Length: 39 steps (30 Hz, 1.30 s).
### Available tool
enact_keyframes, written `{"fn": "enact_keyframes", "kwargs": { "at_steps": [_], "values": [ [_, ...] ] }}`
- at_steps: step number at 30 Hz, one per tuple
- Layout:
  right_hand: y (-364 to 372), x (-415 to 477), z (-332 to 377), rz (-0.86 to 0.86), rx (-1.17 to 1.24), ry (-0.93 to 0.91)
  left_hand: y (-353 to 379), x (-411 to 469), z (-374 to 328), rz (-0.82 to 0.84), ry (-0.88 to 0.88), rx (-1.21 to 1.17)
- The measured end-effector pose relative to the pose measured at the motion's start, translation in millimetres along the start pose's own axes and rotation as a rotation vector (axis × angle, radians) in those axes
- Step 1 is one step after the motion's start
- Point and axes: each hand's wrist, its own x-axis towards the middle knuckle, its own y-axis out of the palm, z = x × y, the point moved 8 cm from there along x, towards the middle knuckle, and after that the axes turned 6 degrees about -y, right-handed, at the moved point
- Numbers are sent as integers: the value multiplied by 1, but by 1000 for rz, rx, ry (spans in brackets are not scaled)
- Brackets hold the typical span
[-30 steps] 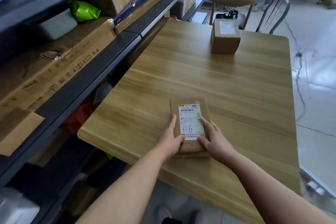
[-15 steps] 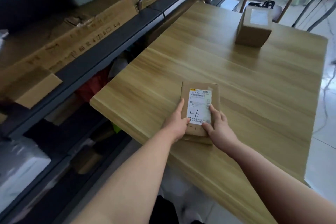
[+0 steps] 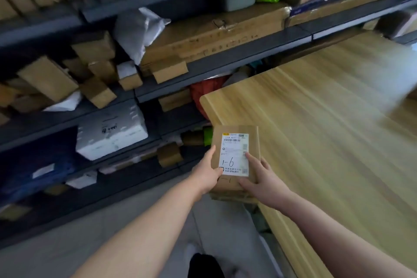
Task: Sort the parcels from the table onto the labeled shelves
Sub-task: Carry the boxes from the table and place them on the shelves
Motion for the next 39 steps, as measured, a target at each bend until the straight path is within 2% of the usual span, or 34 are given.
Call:
{"fn": "enact_keyframes", "kwargs": {
  "at_steps": [5,12,22,29,39],
  "values": [
    [52,12,83,156,-100,-228,-82,-45,67,-204,-117,-133],
    [139,4,190,326,-231,-450,-169,-129,158,-455,-244,-376],
    [307,-97,358,566,-317,-816,-264,-319,320,-792,-446,-630],
    [443,-195,445,679,-385,-948,-307,-447,446,-937,-587,-777],
    [601,-286,571,804,-338,-1090,-389,-571,585,-1112,-631,-912]
  ]
}}
